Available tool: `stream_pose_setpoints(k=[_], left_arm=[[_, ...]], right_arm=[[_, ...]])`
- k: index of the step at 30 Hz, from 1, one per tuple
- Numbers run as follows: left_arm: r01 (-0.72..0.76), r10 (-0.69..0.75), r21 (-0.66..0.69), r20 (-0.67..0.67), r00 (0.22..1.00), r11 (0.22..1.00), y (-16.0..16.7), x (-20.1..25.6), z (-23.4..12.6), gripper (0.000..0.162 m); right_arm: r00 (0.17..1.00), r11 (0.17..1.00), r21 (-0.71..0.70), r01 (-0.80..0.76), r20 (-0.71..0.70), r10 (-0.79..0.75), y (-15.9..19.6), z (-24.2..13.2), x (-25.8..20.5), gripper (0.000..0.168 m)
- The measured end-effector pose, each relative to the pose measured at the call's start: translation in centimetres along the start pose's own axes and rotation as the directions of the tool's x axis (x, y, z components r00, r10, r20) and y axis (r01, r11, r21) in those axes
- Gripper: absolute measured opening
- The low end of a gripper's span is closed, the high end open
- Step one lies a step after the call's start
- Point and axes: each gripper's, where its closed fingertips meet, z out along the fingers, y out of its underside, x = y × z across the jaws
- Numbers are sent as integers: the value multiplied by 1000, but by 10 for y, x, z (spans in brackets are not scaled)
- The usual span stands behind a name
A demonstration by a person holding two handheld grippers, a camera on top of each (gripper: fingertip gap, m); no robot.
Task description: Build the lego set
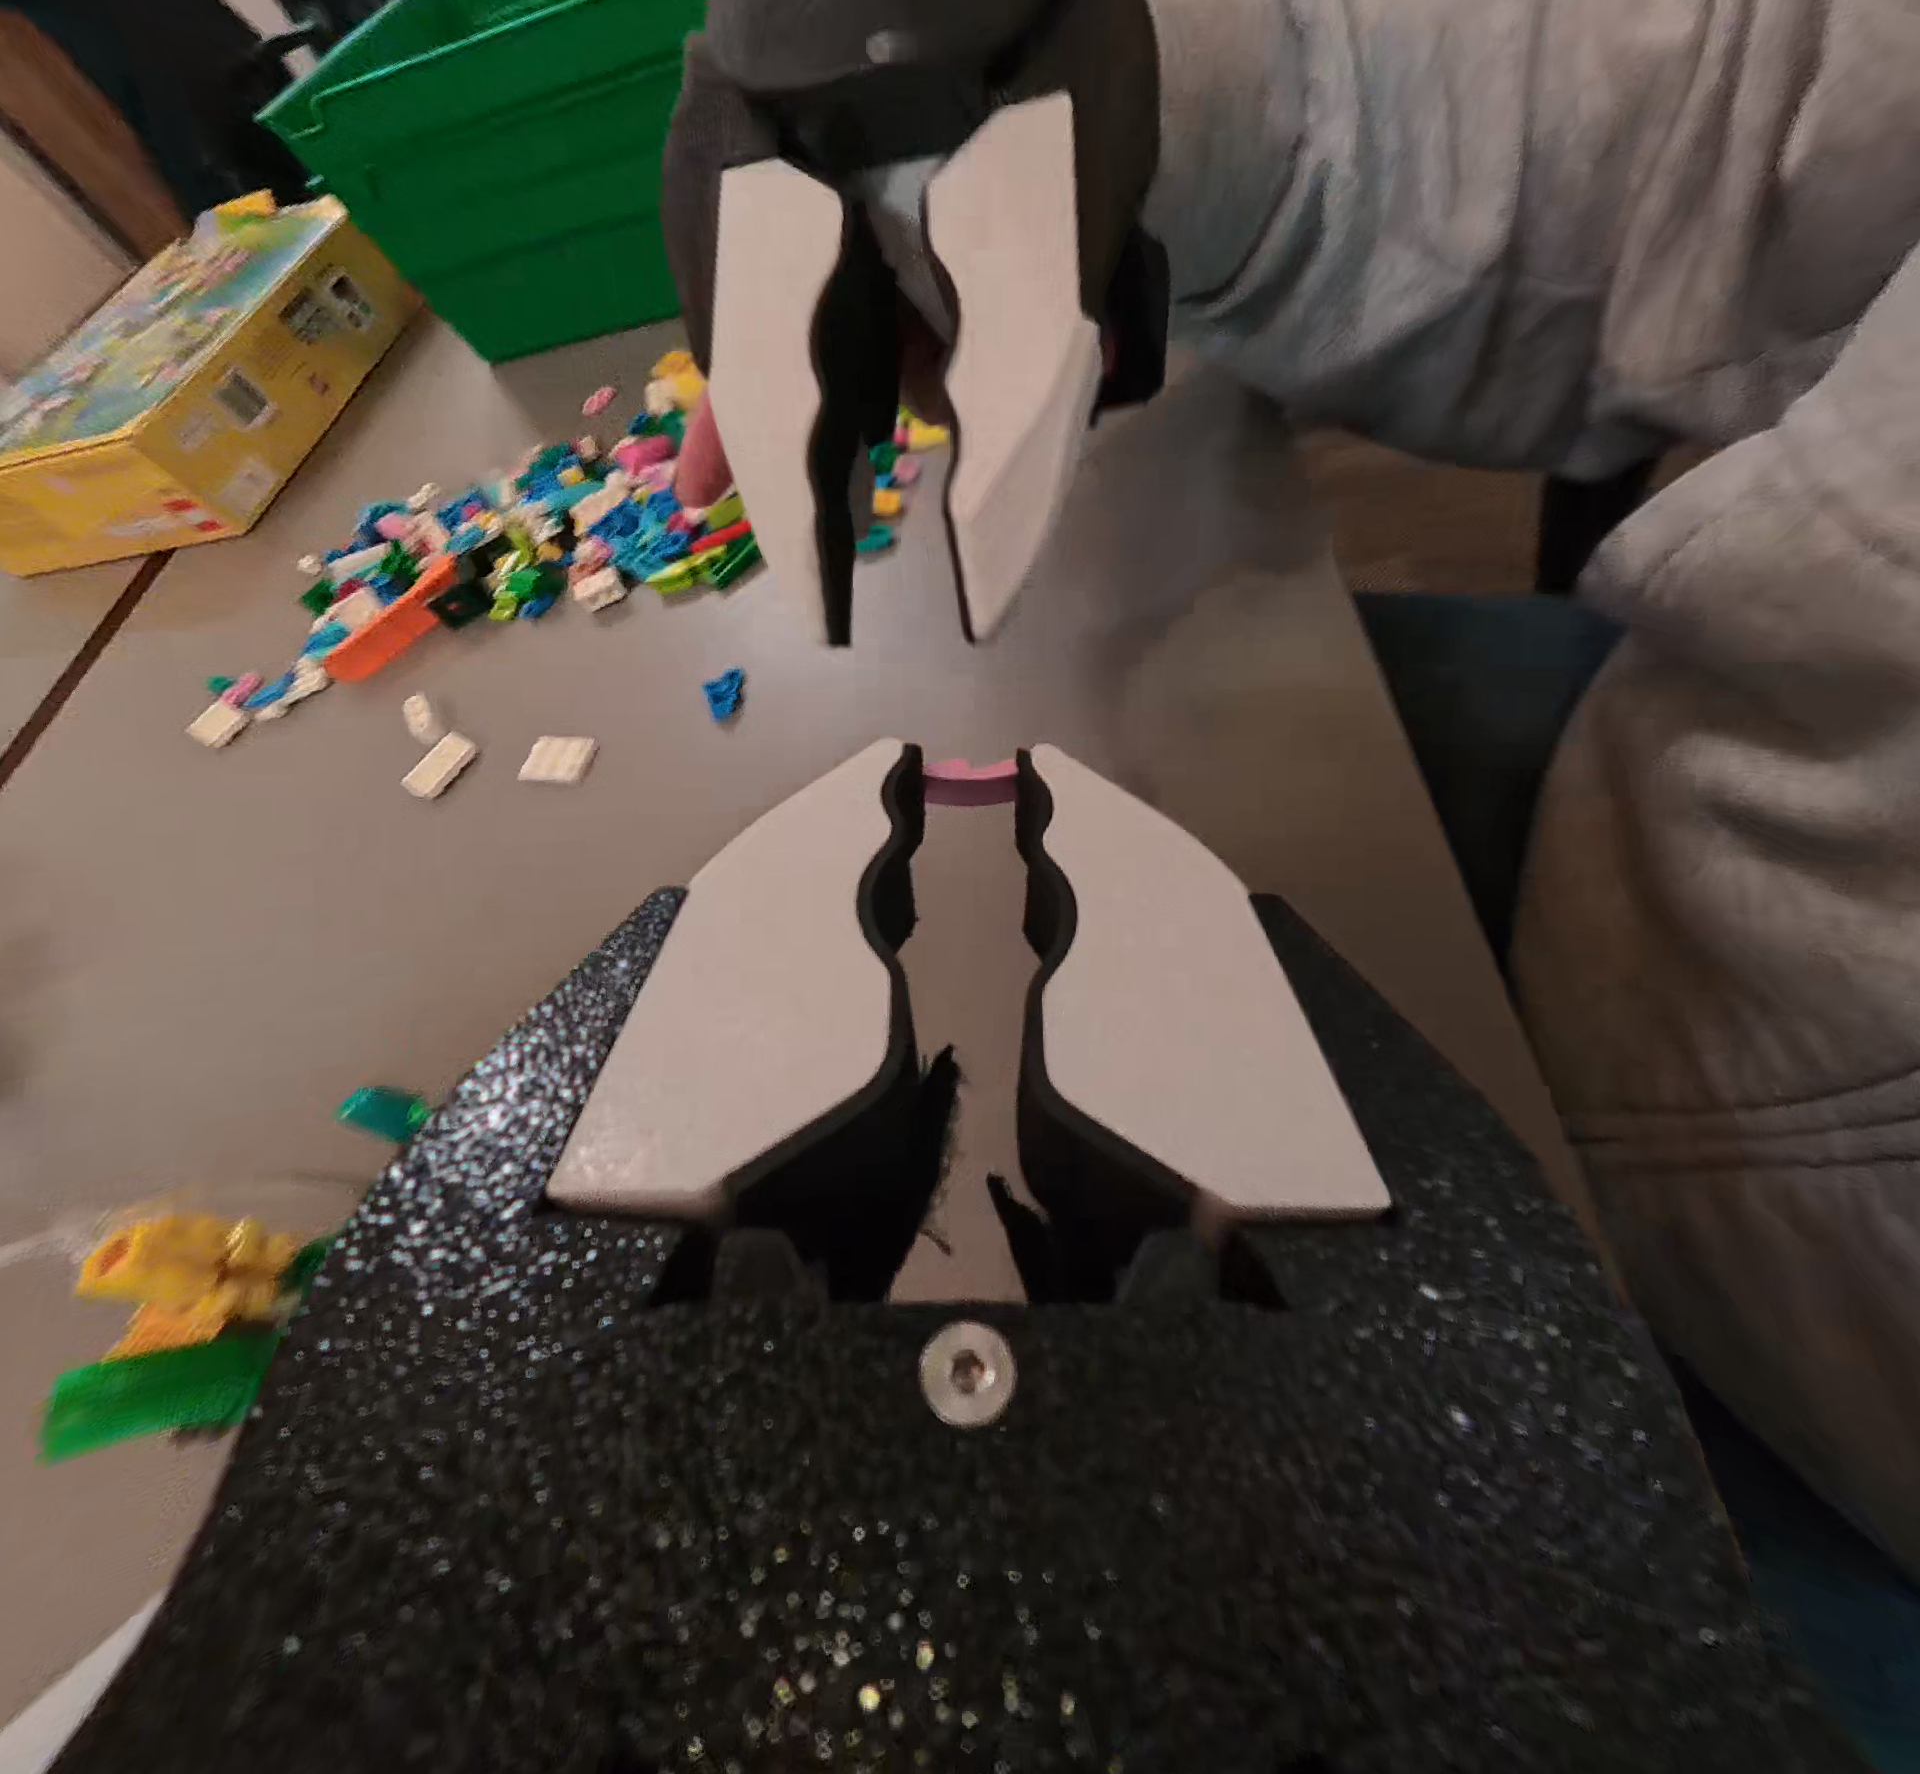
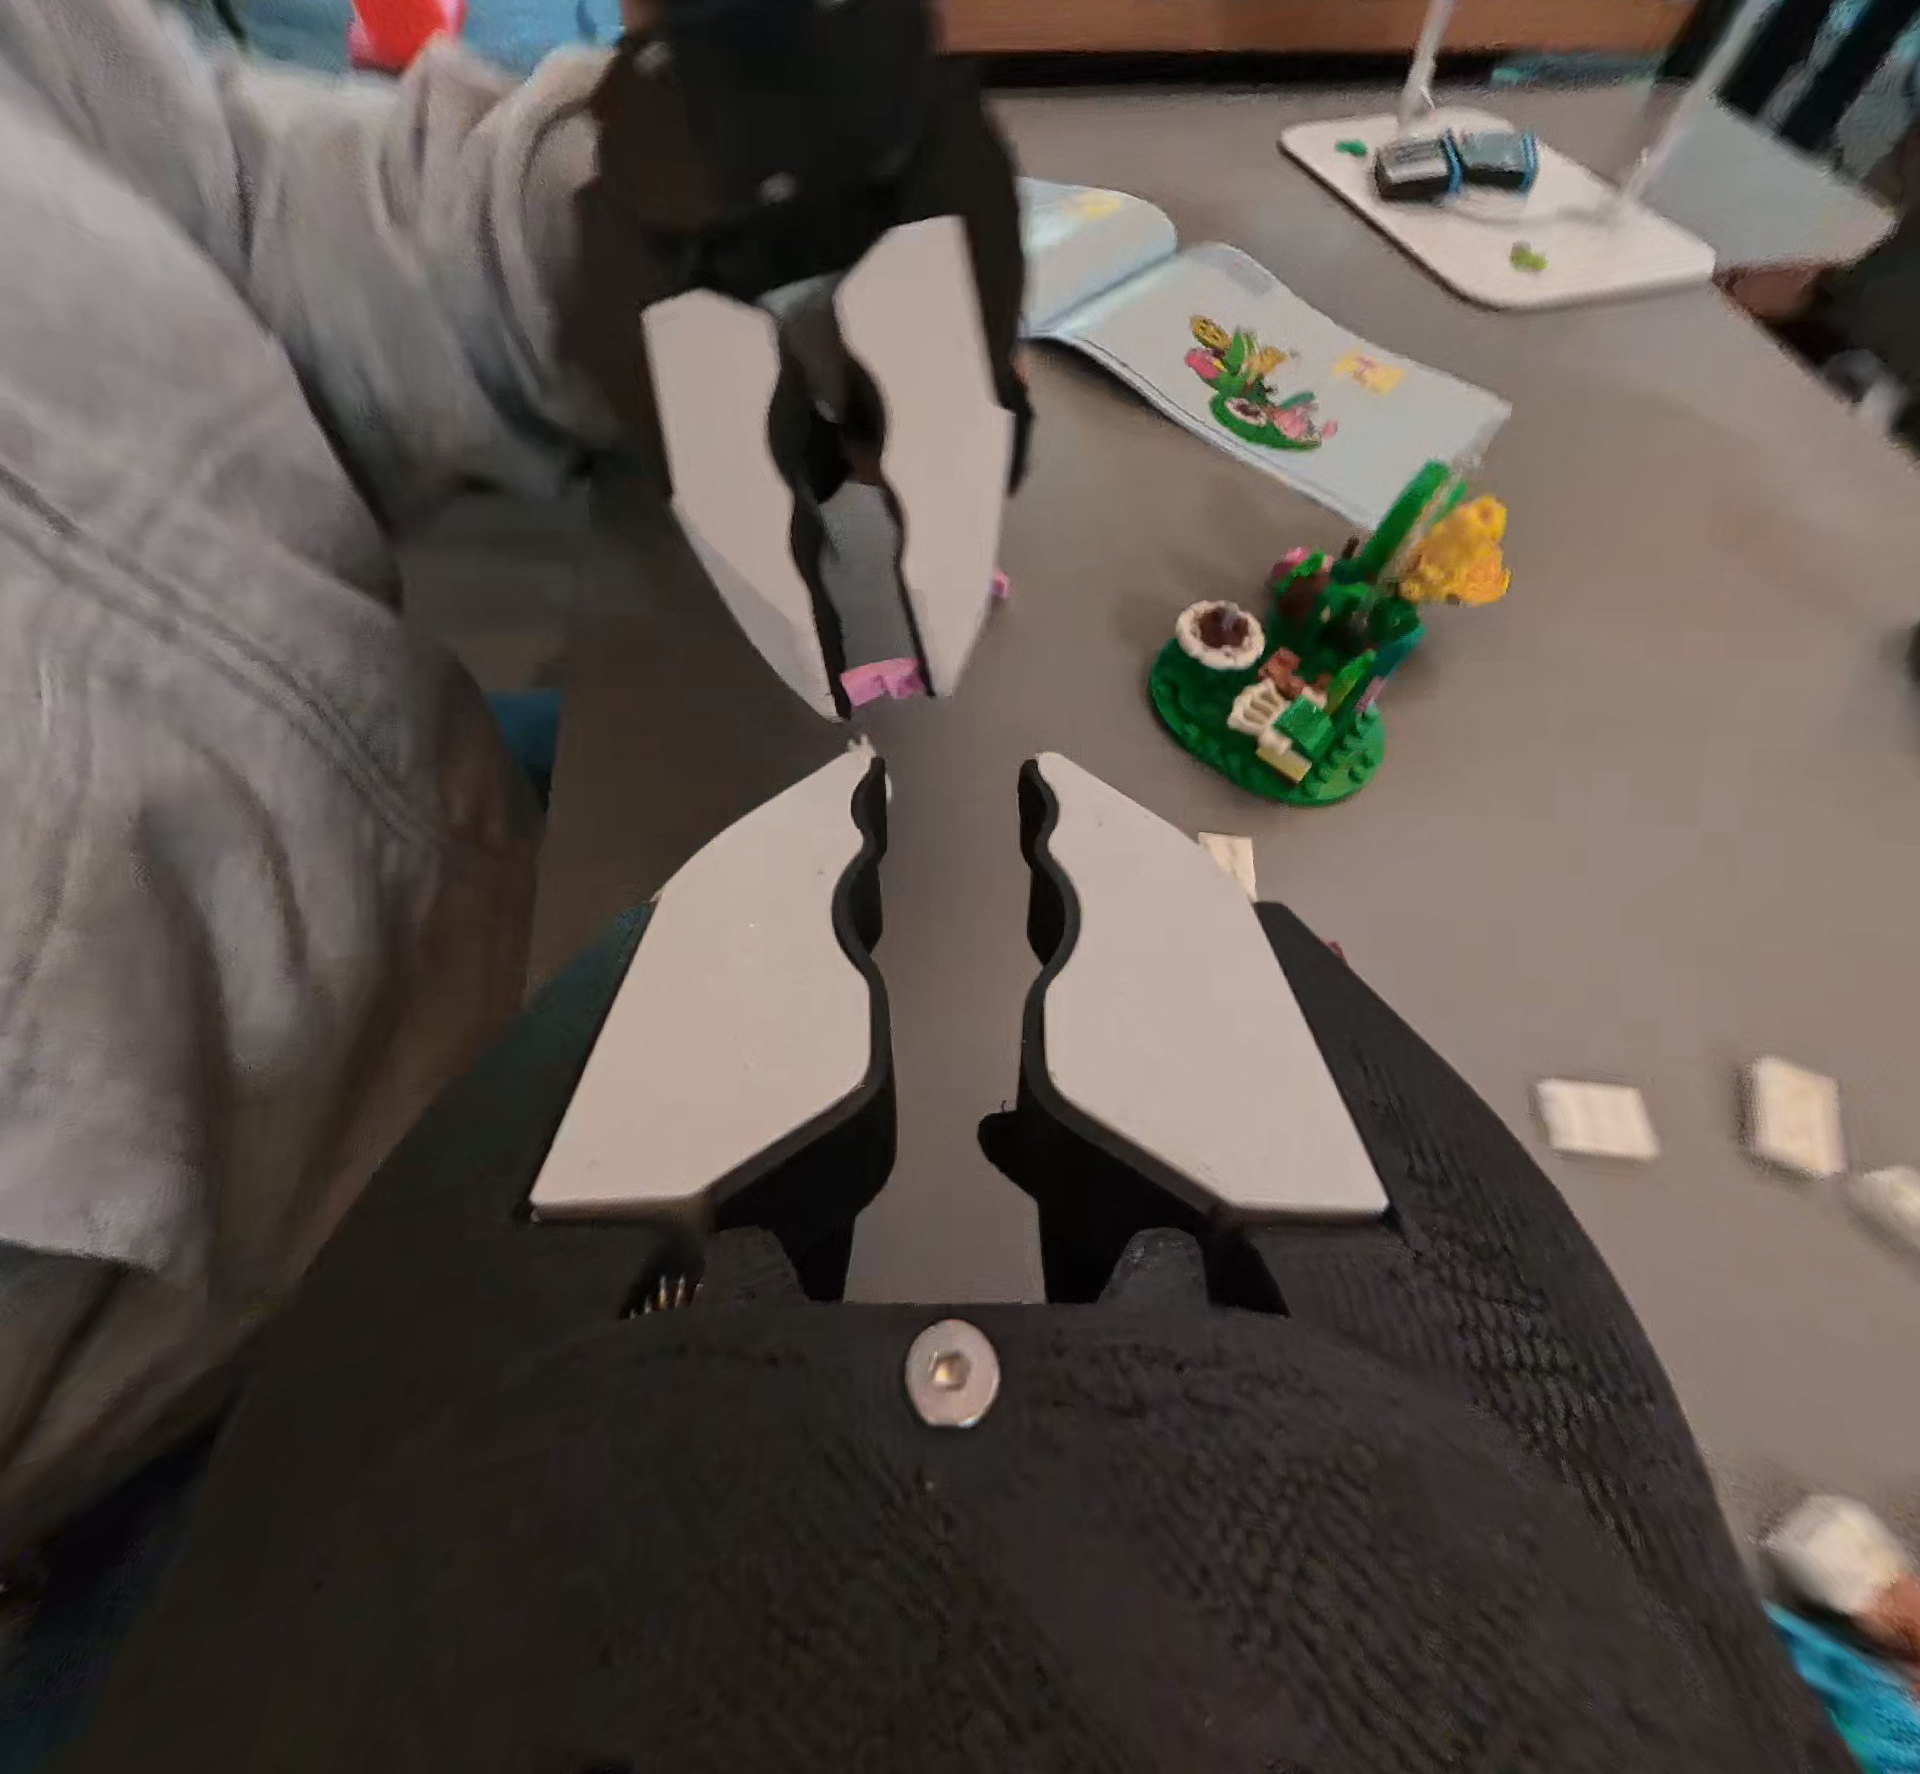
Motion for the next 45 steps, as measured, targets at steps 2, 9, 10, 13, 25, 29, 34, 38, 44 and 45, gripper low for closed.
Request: stream_pose_setpoints(k=[2, 9, 10, 13, 25, 29, 34, 38, 44, 45], left_arm=[[34, -31, 20, -98, 995, 999, -6, 11, 6, 17], [175, -137, 30, -499, 855, 984, -17, 53, -3, 17], [160, -133, 6, -531, 837, 987, -15, 58, -5, 17], [119, -133, -62, -554, 822, 991, -7, 64, -5, 17], [90, -140, -117, -545, 827, 989, -3, 65, -3, 17], [104, -156, -128, -508, 847, 986, -1, 59, 2, 18], [166, -203, -137, -324, 924, 976, 7, 34, -3, 32], [181, -191, -118, -77, 979, 976, 21, 12, -29, 34], [253, -228, -208, 136, 964, 945, 60, 18, -48, 27], [258, -223, -239, 165, 961, 936, 66, 20, -48, 24]], right_arm=[[975, 975, -13, 223, -16, -223, -3, -3, -15, 21], [797, 778, -173, 603, 90, -598, 0, 6, -56, 21], [782, 759, -189, 623, 133, -609, 2, 7, -61, 21], [712, 664, -260, 702, 211, -670, 5, 10, -66, 21], [593, 481, -362, 799, 332, -734, 10, 25, -74, 11], [615, 478, -406, 779, 345, -709, 13, 25, -68, 4], [657, 463, -519, 718, 285, -698, 27, 20, -43, 4], [701, 470, -600, 647, 226, -676, 46, 18, -24, 4], [796, 518, -679, 521, 167, -582, 69, 23, -10, 4], [809, 532, -678, 507, 162, -565, 70, 25, -10, 4]])
